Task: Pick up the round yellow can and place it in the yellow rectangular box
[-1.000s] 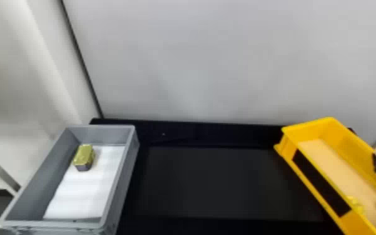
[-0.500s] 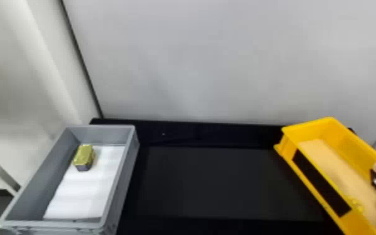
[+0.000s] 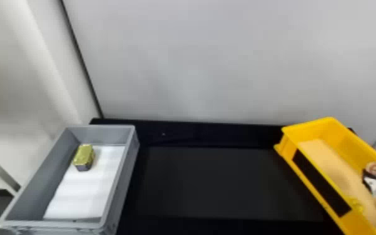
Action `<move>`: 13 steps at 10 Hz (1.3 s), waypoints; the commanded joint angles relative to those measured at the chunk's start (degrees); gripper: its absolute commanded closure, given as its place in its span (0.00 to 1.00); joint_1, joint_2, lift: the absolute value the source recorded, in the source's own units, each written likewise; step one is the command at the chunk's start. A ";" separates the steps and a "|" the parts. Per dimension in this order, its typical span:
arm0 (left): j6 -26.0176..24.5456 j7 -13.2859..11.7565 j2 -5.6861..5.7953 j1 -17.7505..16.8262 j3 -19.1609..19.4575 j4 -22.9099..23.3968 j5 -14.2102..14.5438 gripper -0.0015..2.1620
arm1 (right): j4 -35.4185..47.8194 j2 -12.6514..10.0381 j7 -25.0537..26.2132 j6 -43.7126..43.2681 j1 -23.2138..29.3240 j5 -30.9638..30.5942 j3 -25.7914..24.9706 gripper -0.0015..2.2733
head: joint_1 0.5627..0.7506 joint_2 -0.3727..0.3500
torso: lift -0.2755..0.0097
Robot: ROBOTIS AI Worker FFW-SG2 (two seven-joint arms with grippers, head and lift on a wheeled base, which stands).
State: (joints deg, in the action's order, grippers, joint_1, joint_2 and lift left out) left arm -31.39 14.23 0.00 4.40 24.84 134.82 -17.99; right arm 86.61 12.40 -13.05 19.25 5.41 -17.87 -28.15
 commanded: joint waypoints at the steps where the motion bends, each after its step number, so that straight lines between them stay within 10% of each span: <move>1: 0.00 0.01 -0.15 0.00 -0.13 0.00 -0.03 0.01 | -1.62 0.08 1.18 0.27 -0.92 1.52 0.99 0.31 | 0.70 0.53 | 0.75; 13: 0.00 -0.08 -0.15 -0.18 -0.13 -0.09 -0.29 0.01 | -1.62 0.70 2.68 -0.08 -0.92 5.39 1.96 0.14 | 0.70 0.53 | 0.75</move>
State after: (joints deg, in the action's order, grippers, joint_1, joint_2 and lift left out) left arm -31.39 14.16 0.00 4.28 24.76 134.80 -18.24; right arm 84.94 13.04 -10.39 19.17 4.49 -13.20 -26.38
